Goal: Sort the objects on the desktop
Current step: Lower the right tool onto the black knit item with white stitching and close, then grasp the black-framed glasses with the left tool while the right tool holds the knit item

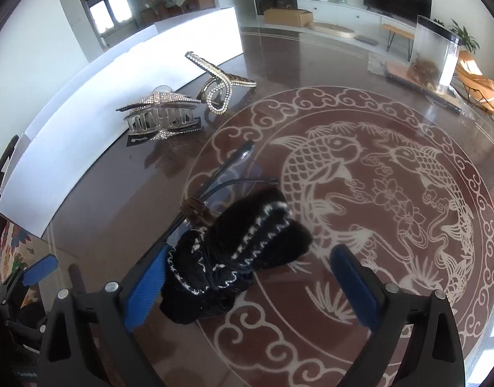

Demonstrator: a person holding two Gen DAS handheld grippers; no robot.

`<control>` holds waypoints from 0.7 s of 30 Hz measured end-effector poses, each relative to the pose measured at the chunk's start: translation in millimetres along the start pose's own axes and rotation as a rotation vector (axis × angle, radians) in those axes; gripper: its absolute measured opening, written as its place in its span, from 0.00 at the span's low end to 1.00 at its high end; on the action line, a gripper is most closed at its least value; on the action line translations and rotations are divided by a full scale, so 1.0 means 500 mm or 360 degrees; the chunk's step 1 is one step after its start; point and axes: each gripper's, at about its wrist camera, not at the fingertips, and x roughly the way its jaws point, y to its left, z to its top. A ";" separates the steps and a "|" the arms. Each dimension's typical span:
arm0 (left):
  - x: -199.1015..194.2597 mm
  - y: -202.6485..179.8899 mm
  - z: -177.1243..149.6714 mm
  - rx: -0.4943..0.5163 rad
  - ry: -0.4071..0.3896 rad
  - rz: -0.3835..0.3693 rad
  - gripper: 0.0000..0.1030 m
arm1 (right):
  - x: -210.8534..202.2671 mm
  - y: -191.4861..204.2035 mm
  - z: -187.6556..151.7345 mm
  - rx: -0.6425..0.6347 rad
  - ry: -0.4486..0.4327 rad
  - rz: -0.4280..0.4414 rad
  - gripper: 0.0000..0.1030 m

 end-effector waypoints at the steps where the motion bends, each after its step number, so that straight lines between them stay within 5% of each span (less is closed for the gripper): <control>1: -0.004 -0.001 0.000 0.0009 -0.0011 -0.0008 1.00 | -0.008 -0.002 -0.014 -0.0046 -0.0006 -0.0029 0.95; 8: 0.023 -0.025 -0.001 0.0040 0.0053 -0.0043 1.00 | -0.074 -0.036 -0.074 -0.0098 -0.0082 -0.0043 0.95; 15: 0.018 -0.037 -0.005 0.0126 0.0036 0.0002 1.00 | 0.011 0.017 -0.025 -0.0316 -0.0024 -0.0064 0.94; 18: 0.019 -0.039 -0.004 0.0135 0.0035 0.0012 1.00 | 0.025 0.023 -0.013 -0.0314 -0.0059 -0.0026 0.77; 21: 0.023 -0.043 -0.004 0.0152 0.0044 0.0013 1.00 | 0.018 0.026 -0.012 -0.0311 -0.0103 -0.0040 0.38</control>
